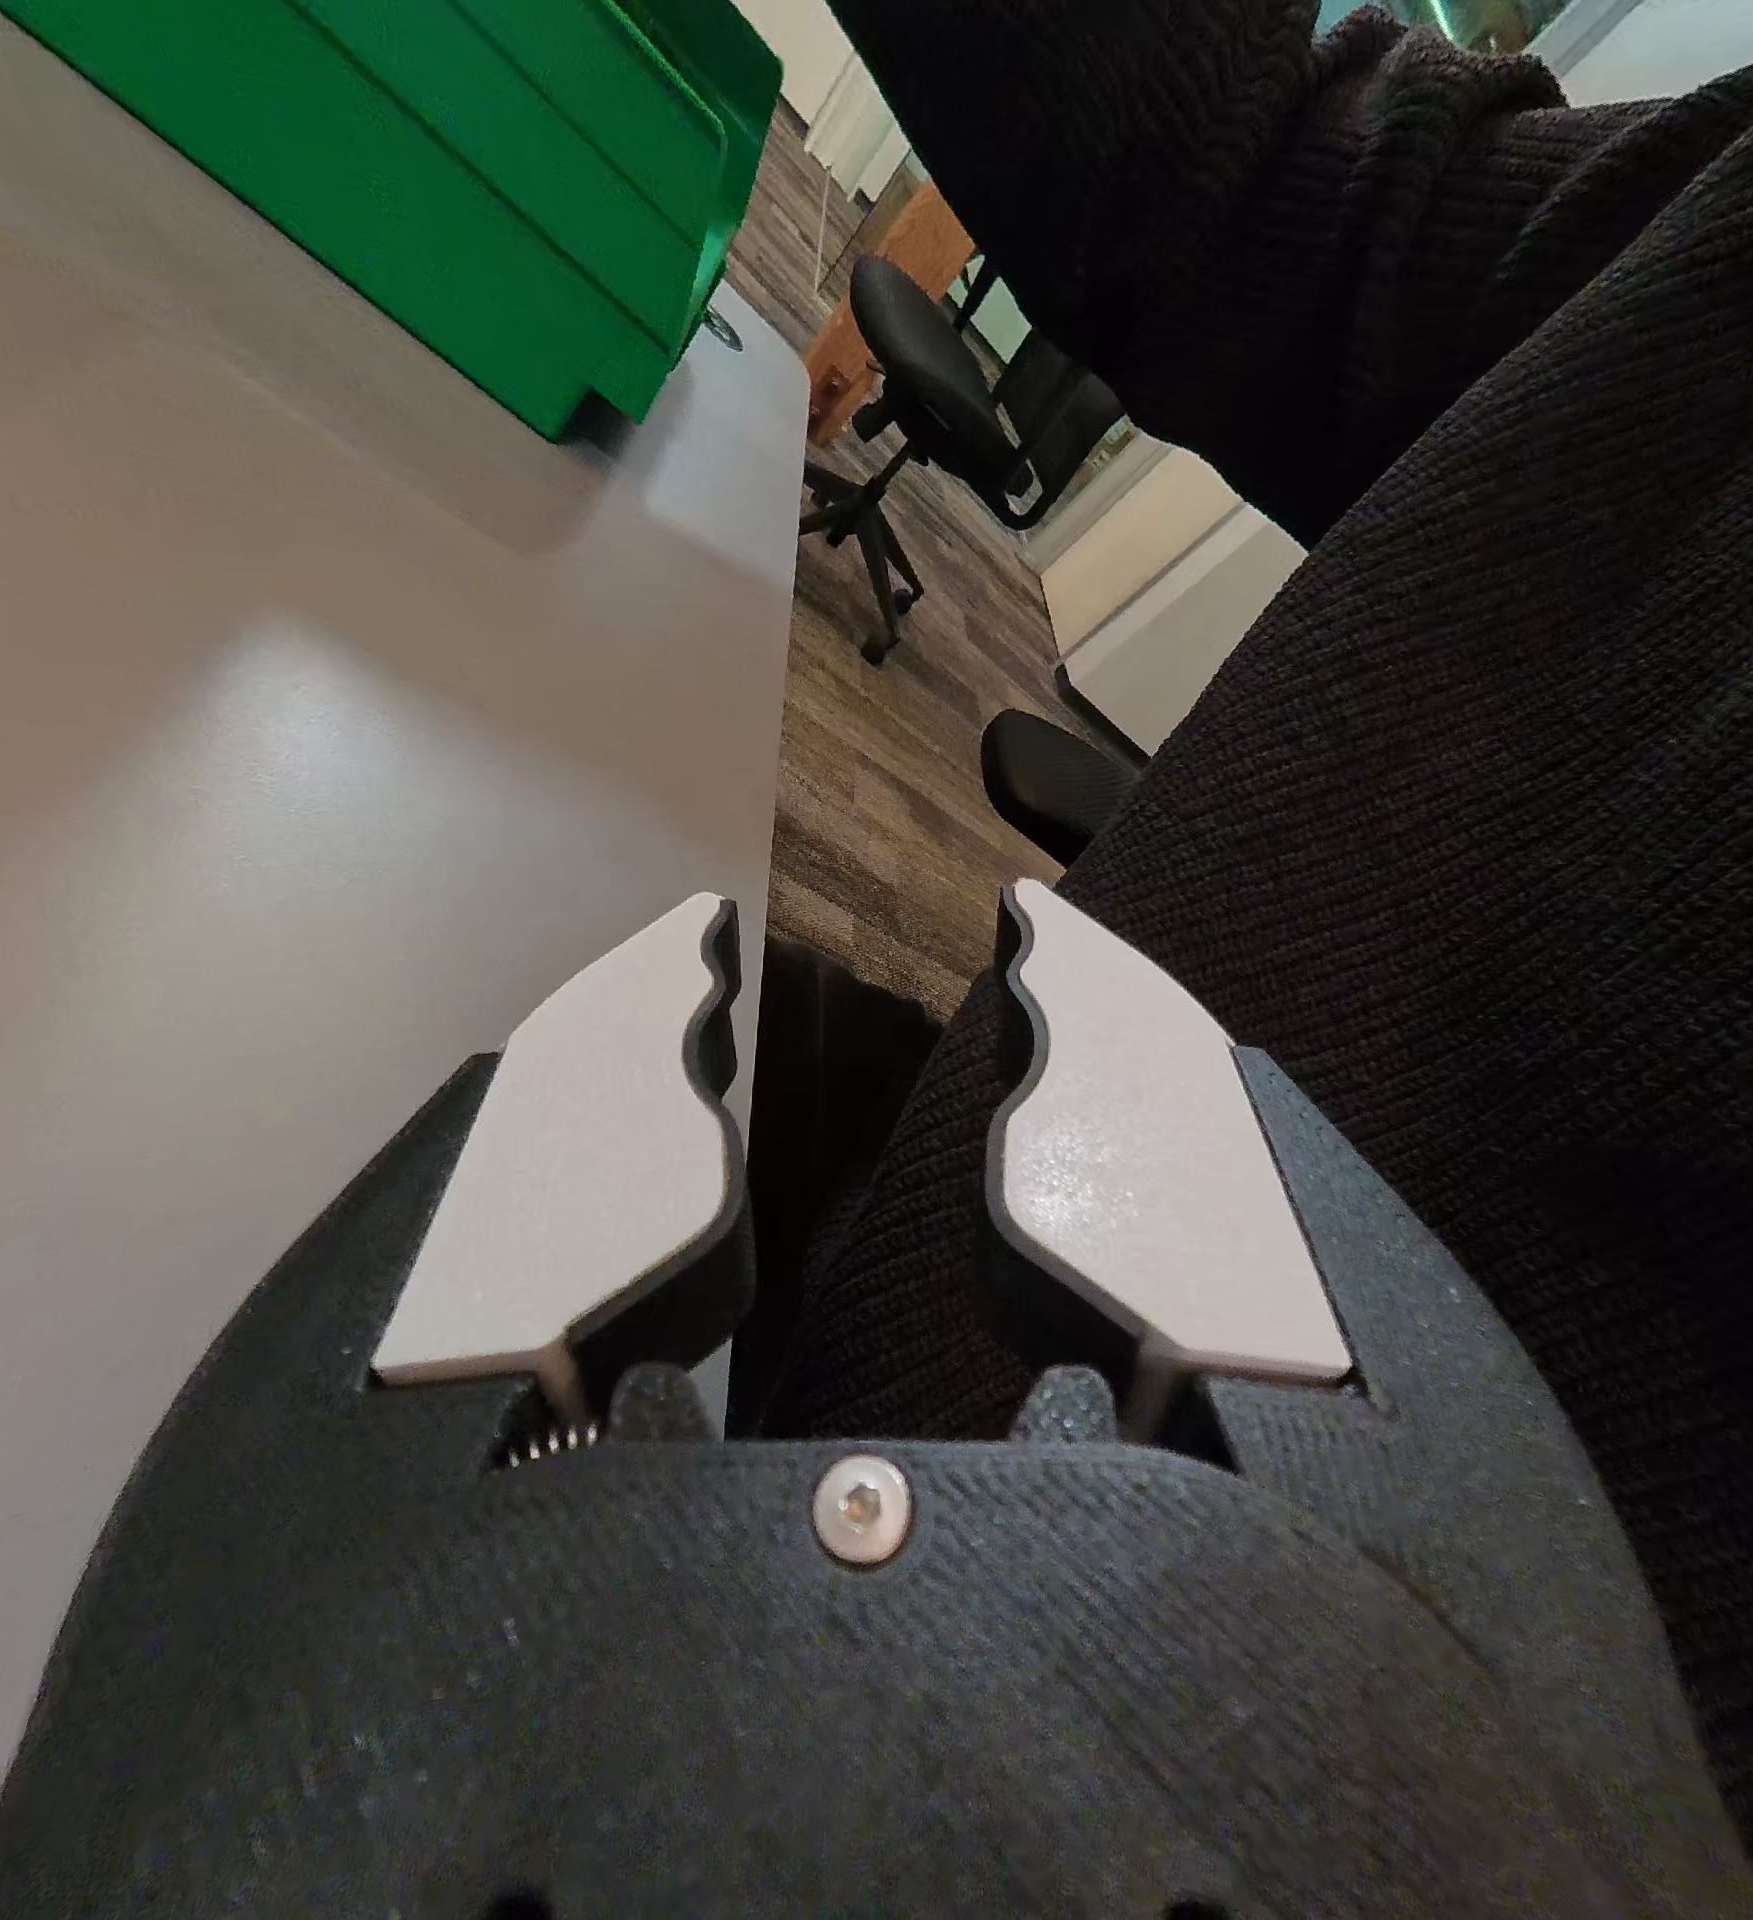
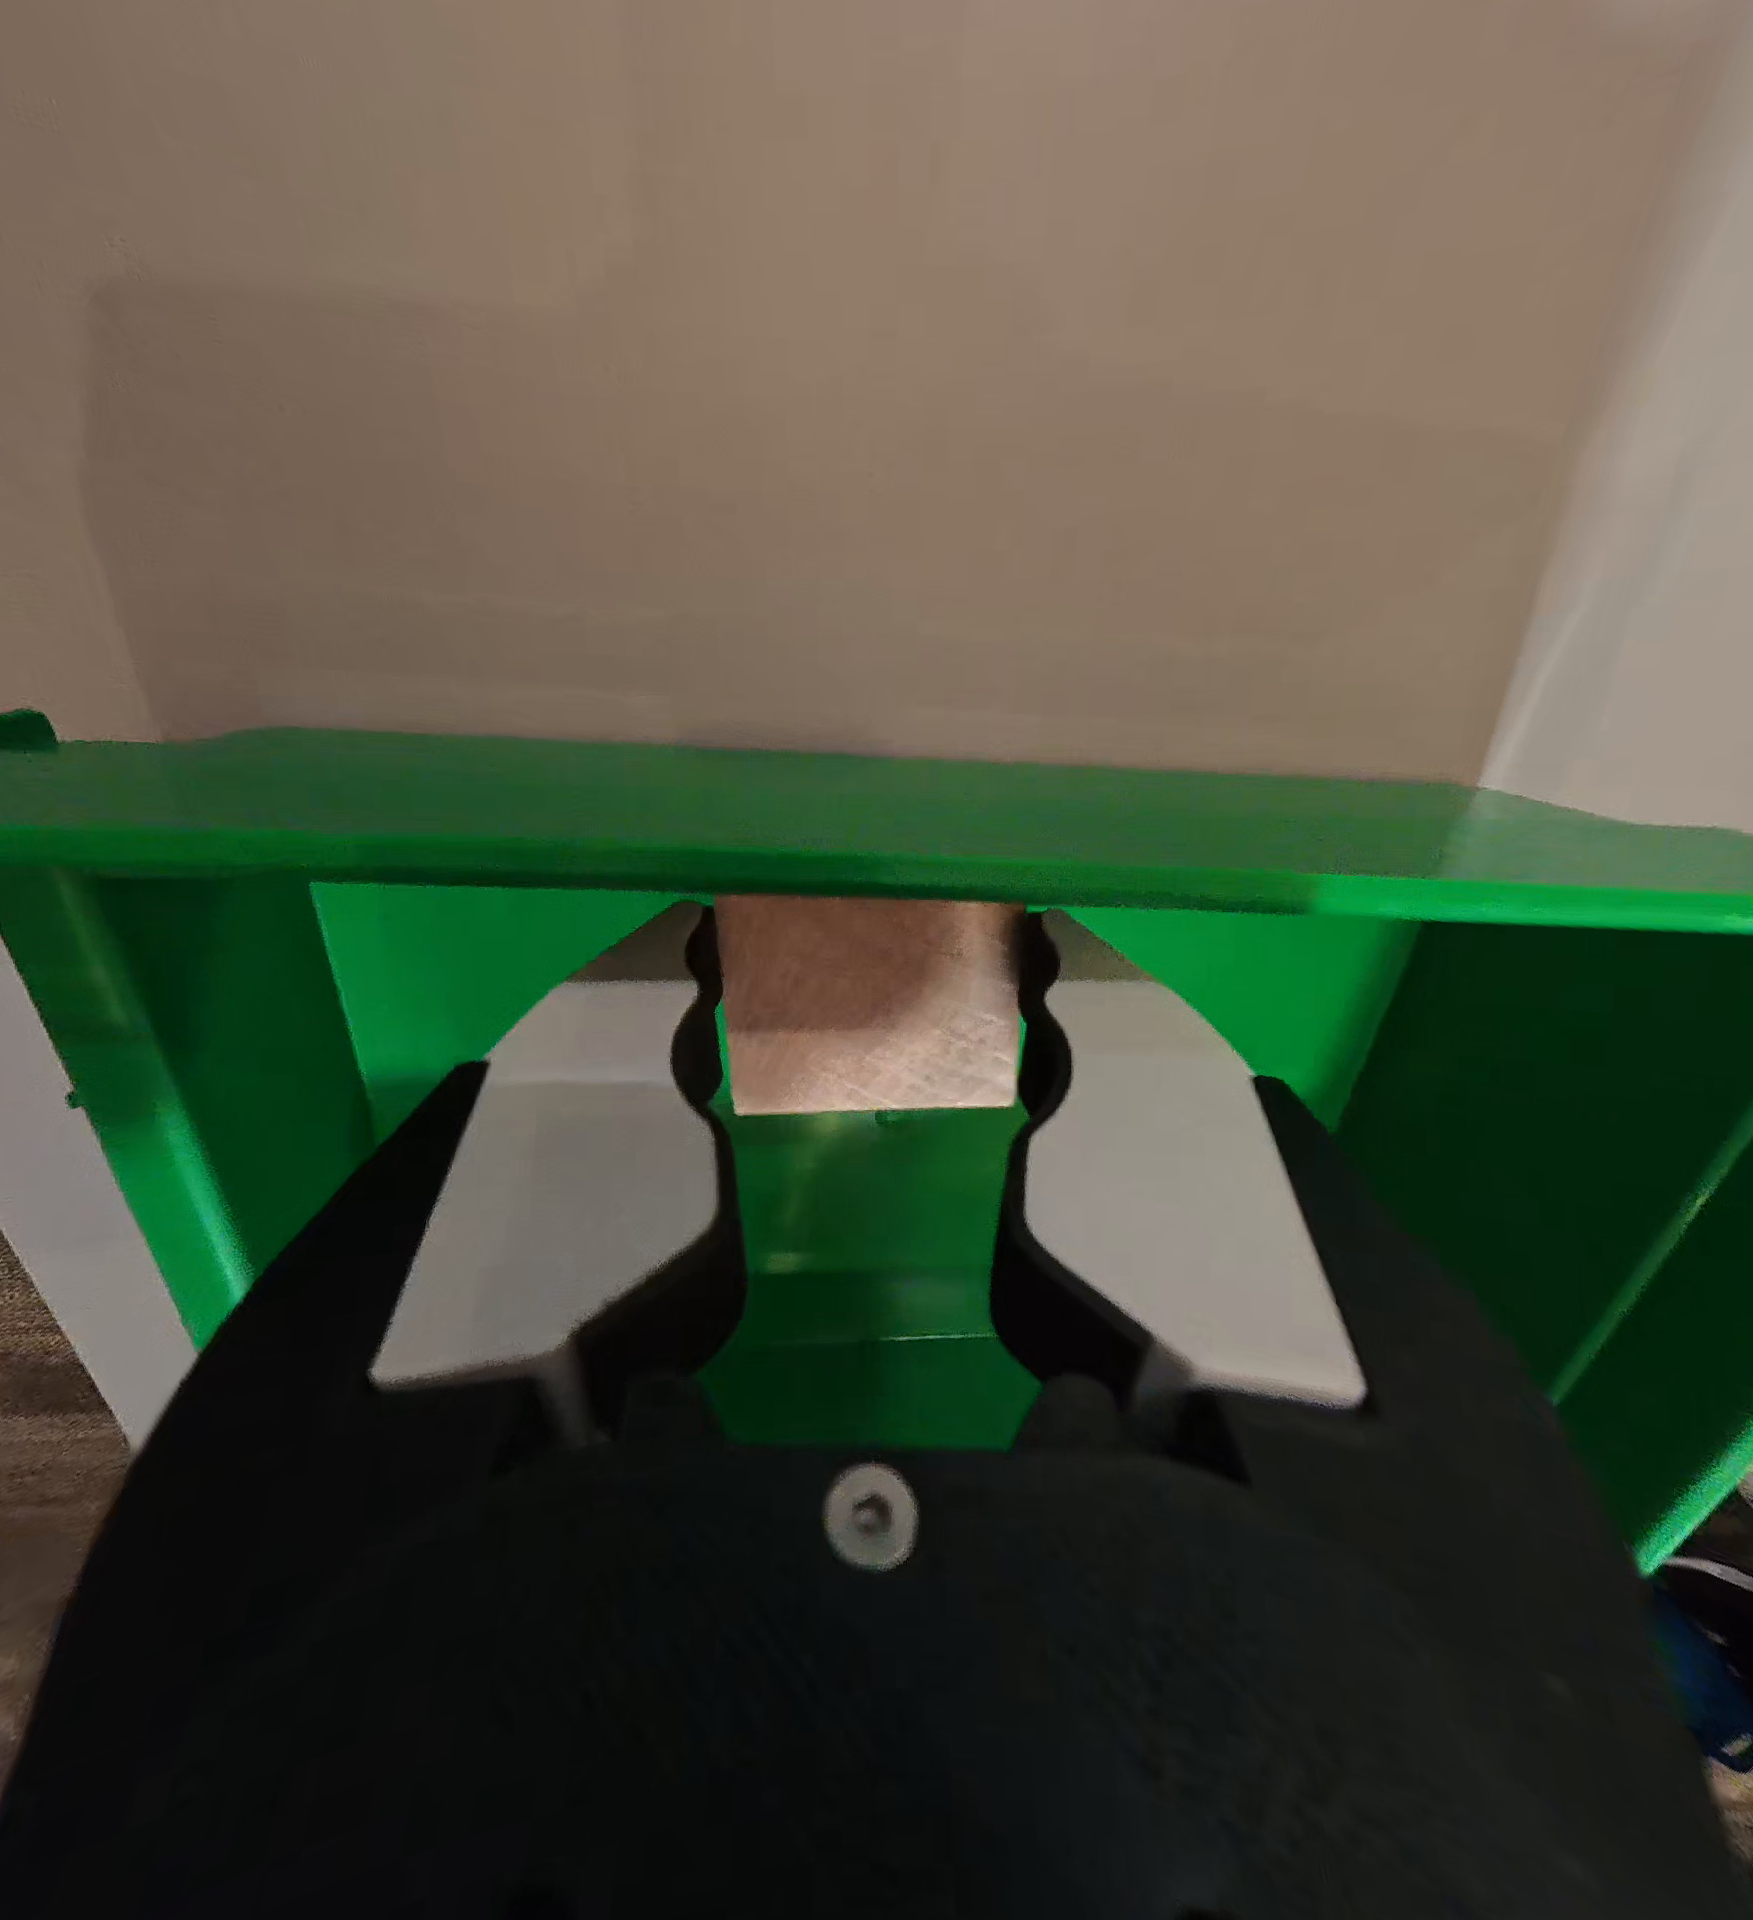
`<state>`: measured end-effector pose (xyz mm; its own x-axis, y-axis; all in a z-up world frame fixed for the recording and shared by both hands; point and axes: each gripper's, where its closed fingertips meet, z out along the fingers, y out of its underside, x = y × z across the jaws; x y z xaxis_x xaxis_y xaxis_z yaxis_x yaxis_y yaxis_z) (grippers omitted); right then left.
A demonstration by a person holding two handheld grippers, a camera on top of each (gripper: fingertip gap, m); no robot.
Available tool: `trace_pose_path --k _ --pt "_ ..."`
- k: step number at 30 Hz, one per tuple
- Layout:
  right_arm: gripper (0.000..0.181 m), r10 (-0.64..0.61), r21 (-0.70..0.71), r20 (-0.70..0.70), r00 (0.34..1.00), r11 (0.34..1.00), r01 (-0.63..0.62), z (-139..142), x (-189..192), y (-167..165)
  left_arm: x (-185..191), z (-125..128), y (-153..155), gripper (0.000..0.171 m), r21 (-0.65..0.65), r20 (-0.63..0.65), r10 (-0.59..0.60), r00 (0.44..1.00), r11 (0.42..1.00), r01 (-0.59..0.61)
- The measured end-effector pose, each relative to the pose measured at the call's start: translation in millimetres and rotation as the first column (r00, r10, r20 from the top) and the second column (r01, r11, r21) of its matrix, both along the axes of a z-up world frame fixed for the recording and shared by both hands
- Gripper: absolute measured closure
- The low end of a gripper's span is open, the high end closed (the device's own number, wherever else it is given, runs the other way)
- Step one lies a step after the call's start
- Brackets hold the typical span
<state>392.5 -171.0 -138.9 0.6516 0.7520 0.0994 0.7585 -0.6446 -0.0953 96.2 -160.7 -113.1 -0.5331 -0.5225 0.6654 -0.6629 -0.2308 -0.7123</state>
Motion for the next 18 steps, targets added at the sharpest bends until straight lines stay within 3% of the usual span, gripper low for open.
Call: trace_pose_path --k 18 --pt "0.124 -0.069 0.004 -0.002 0.998 0.998 0.069 -1 5 3 -3 -2 9 0.123 0.001 0.003 0.032 0.999 0.999 -0.032"
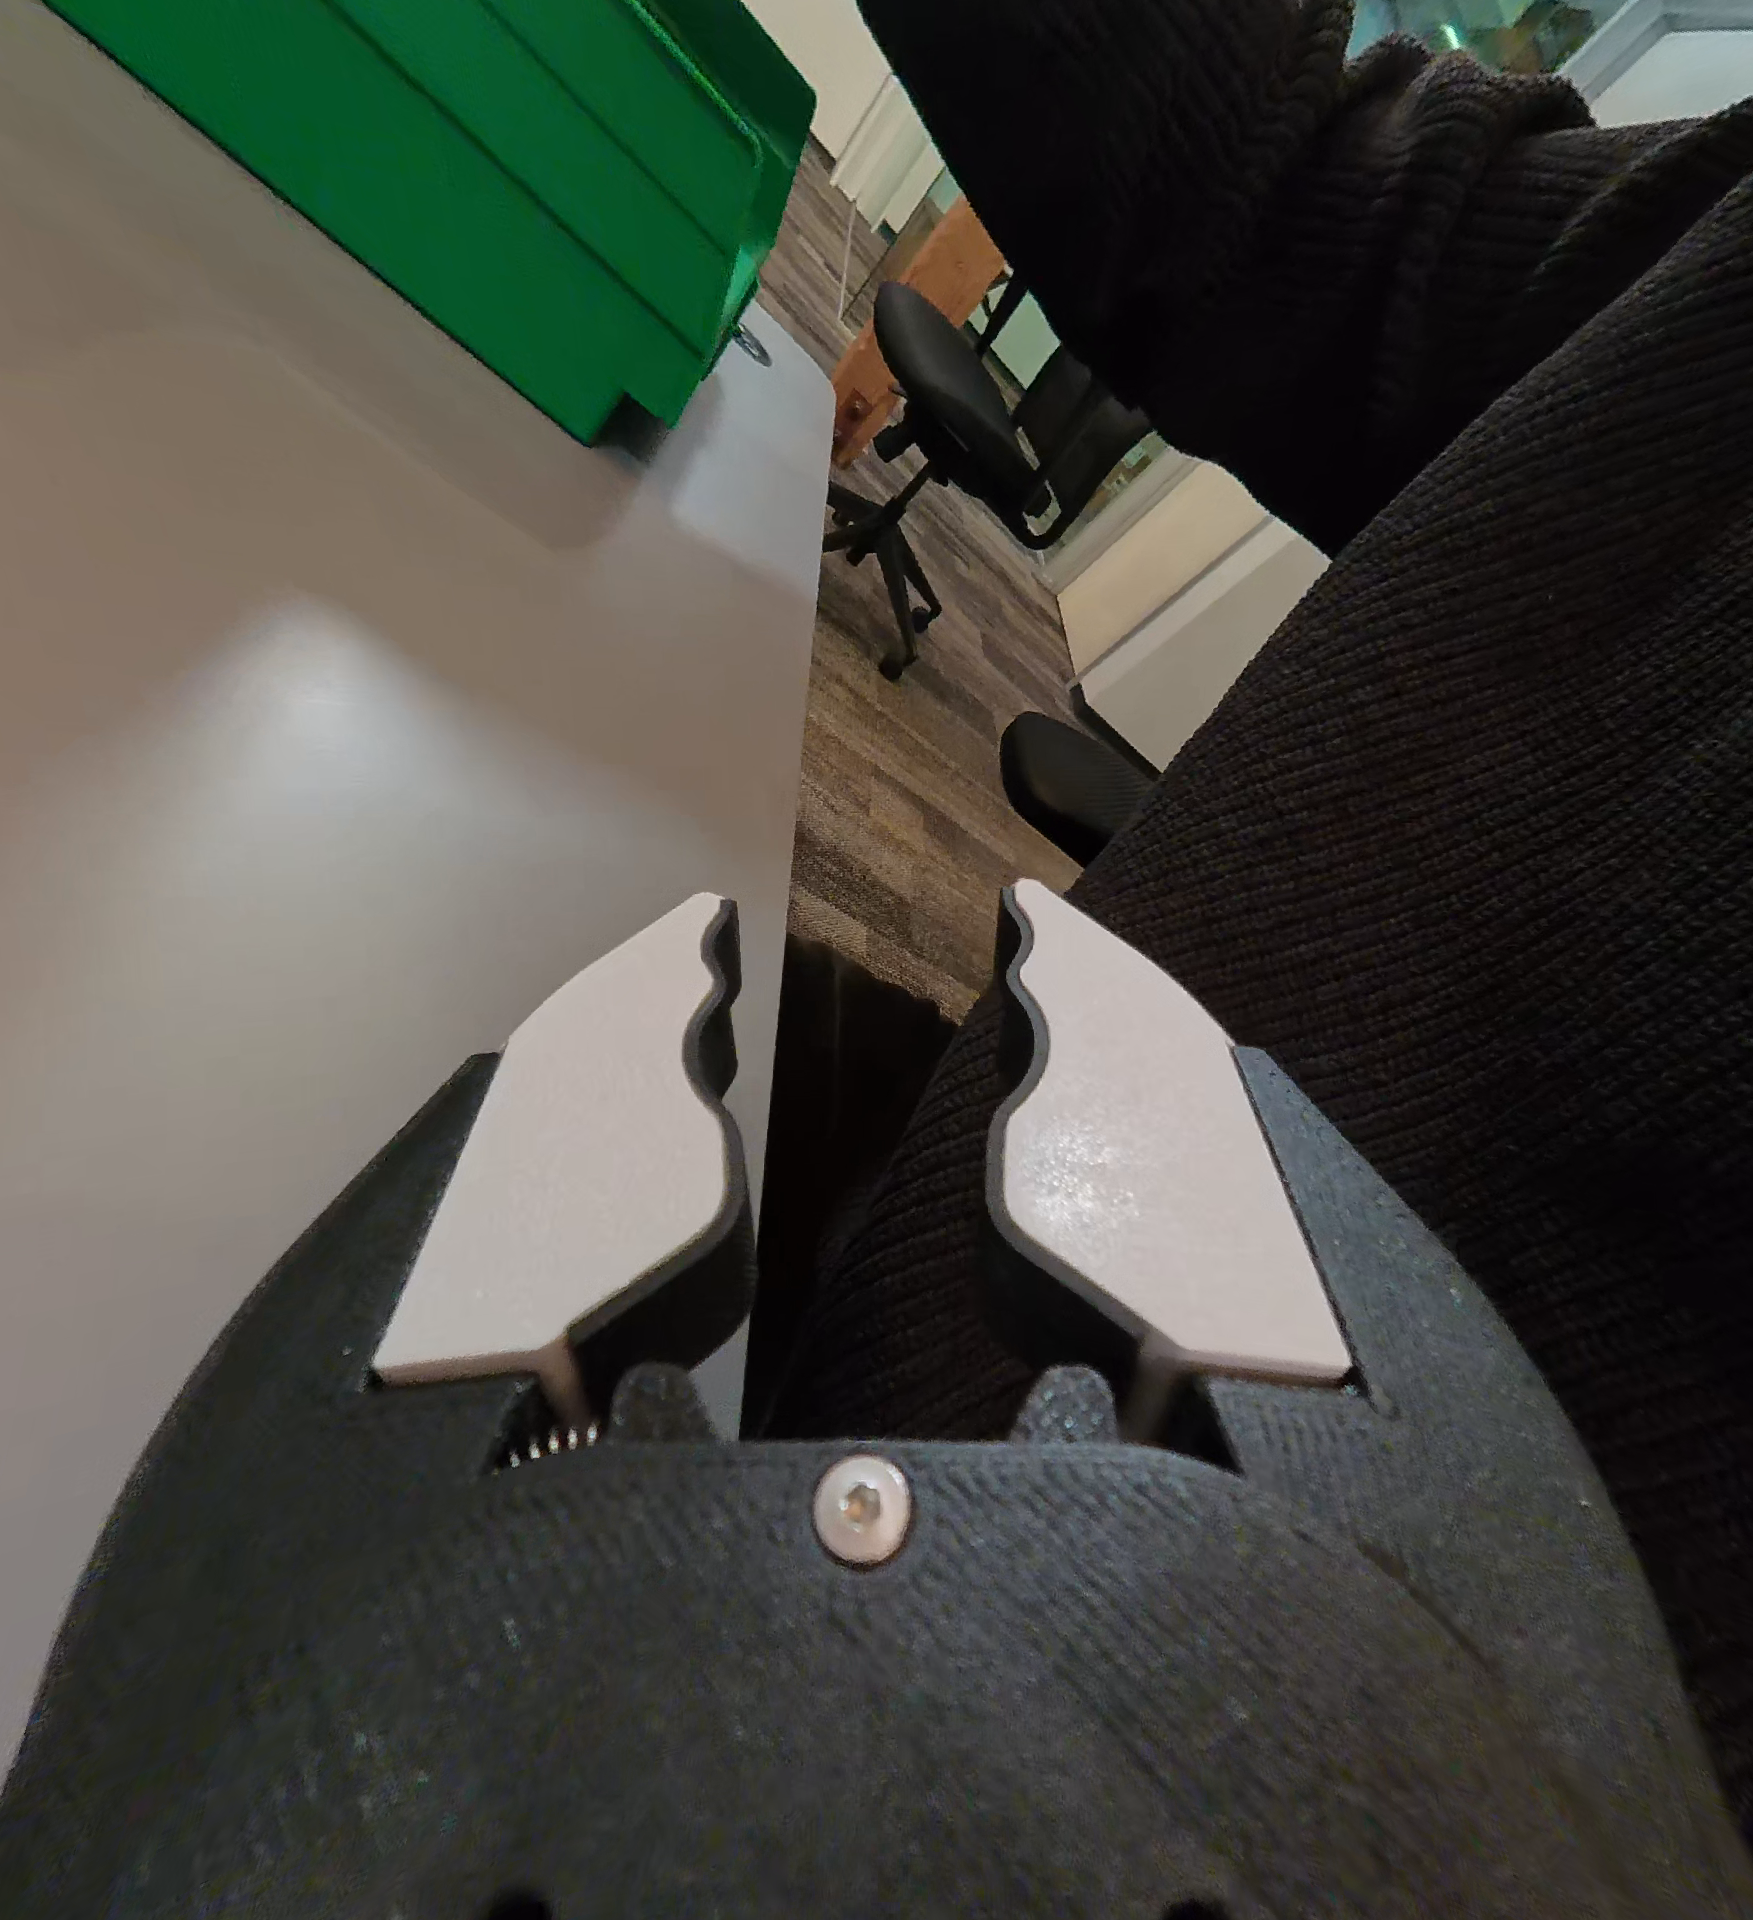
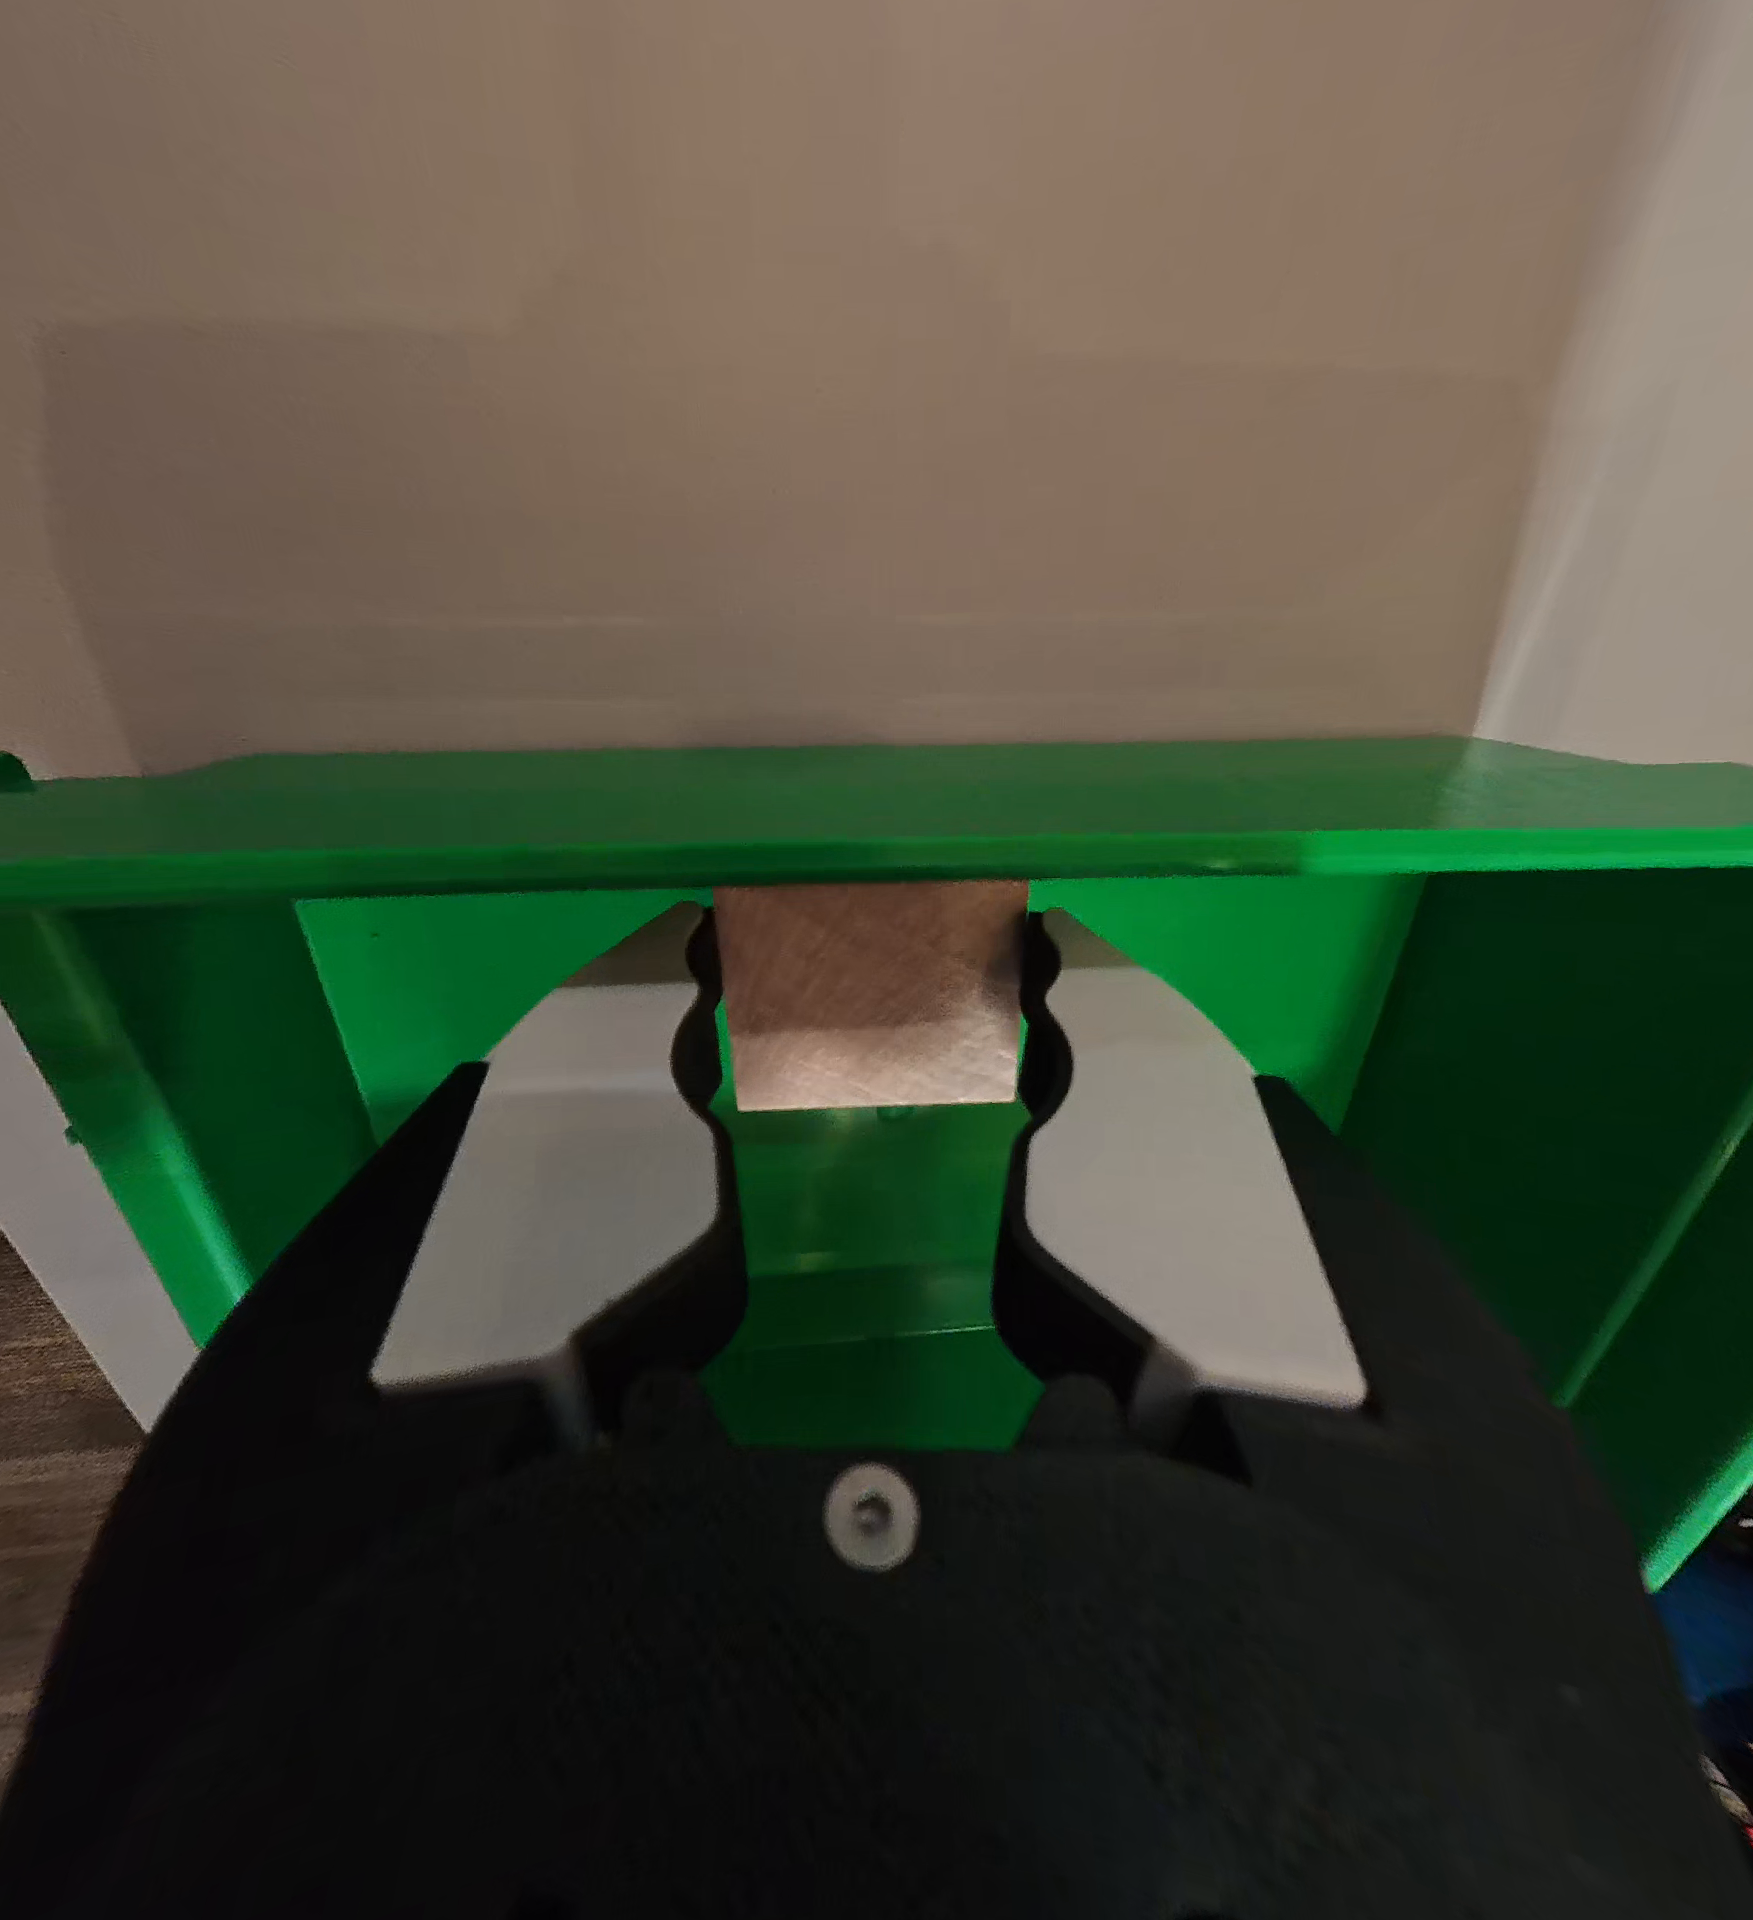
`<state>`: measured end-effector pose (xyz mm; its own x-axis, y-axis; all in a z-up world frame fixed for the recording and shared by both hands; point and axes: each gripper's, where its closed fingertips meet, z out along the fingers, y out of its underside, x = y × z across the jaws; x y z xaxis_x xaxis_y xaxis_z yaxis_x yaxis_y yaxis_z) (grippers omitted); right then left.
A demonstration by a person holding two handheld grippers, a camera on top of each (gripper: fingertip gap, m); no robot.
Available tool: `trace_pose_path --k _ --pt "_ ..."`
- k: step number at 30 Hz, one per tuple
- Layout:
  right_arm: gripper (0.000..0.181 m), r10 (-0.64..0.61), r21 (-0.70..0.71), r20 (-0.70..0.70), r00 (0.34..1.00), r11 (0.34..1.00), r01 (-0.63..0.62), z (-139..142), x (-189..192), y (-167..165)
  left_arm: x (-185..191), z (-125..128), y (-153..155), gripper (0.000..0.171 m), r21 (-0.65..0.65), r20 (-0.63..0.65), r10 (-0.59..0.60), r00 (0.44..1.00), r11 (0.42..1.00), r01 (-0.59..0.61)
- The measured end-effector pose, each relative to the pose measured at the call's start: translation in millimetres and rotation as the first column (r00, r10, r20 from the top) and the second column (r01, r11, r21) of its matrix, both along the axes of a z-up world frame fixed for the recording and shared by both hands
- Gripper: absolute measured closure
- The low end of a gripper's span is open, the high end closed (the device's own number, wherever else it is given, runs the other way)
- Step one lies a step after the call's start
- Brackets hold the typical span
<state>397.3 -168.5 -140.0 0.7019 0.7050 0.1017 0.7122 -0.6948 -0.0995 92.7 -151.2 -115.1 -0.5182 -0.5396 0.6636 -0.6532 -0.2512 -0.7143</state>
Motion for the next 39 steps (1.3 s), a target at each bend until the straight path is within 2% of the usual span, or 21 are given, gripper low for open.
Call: trace_pose_path --k 3,5,7,11,14,16,17,19,21,24,26,28,30,31,32,34,36,37,38,39 --pt "0.121 -0.009 -0.002 0.007 1.0 1.0 0.009 0 1 0 0 3 7 0.123 -0.012 0.007 0.025 1.0 1.0 -0.025" --pt "0.107 -0.014 -0.009 0.005 1.0 1.0 0.014 -1 0 -1 0 4 11 0.124 -0.027 0.007 0.041 0.999 0.999 -0.04" --pt "0.102 -0.013 -0.009 0.004 1.0 1.0 0.013 -1 0 -2 -1 5 14 0.124 -0.045 0.006 0.05 0.999 0.998 -0.05" --pt "0.098 -0.025 0.007 0.025 0.999 1.0 0.025 3 6 -4 -3 6 17 0.124 -0.043 0.01 0.054 0.999 0.998 -0.053" --pt "0.096 -0.066 0.06 0.015 0.998 0.996 0.065 19 10 -5 -3 11 22 0.124 -0.02 0.036 0.064 0.997 0.998 -0.063" --pt "0.096 -0.123 0.165 0.009 0.992 0.979 0.12 42 17 -1 -3 16 27 0.124 -0.012 0.053 0.076 0.996 0.997 -0.076" --pt "0.095 -0.172 0.254 0.035 0.984 0.954 0.158 58 25 4 -2 17 30 0.123 -0.001 0.06 0.091 0.994 0.996 -0.091" --pt "0.092 -0.264 0.466 0.03 0.964 0.857 0.221 100 32 17 10 7 51 0.119 0.093 0.045 0.216 0.975 0.971 -0.219" --pt "0.096 -0.341 0.673 -0.073 0.937 0.676 0.299 148 21 30 24 -2 81 0.119 0.182 0.036 0.376 0.926 0.909 -0.376" --pt "0.096 -0.311 0.812 -0.291 0.905 0.42 0.406 204 -29 42 39 9 109 0.12 0.117 0.021 0.498 0.867 0.86 -0.497" --pt "0.094 -0.219 0.824 -0.409 0.886 0.329 0.462 220 -76 49 45 21 117 0.123 0.062 0.012 0.522 0.853 0.851 -0.522" --pt "0.093 -0.14 0.793 -0.494 0.858 0.333 0.51 216 -125 61 47 30 124 0.12 0.081 0.045 0.541 0.84 0.836 -0.543" --pt "0.094 -0.094 0.712 -0.613 0.785 0.364 0.6 199 -170 77 44 32 136 0.113 0.163 0.111 0.58 0.807 0.79 -0.591" --pt "0.094 -0.086 0.645 -0.686 0.723 0.389 0.658 185 -192 86 41 34 144 0.11 0.211 0.154 0.596 0.788 0.76 -0.615" --pt "0.093 -0.075 0.555 -0.77 0.634 0.411 0.723 171 -216 94 36 38 155 0.108 0.271 0.201 0.612 0.765 0.716 -0.643" --pt "0.094 -0.02 0.33 -0.923 0.384 0.474 0.817 145 -266 107 21 64 193 0.106 0.386 0.324 0.641 0.695 0.581 -0.716" --pt "0.097 -0.02 0.086 -0.993 0.116 0.549 0.831 117 -308 113 -8 110 241 0.106 0.413 0.47 0.669 0.575 0.409 -0.814" --pt "0.098 -0.051 -0.014 -0.998 0.022 0.603 0.798 101 -325 112 -27 133 266 0.106 0.398 0.522 0.687 0.506 0.328 -0.857" --pt "0.1 -0.089 -0.092 -0.995 -0.047 0.612 0.786 85 -332 113 -49 151 290 0.106 0.385 0.548 0.709 0.443 0.256 -0.887" --pt "0.102 -0.111 -0.152 -0.988 -0.107 0.59 0.793 72 -333 113 -73 163 314 0.106 0.382 0.552 0.736 0.391 0.193 -0.904"
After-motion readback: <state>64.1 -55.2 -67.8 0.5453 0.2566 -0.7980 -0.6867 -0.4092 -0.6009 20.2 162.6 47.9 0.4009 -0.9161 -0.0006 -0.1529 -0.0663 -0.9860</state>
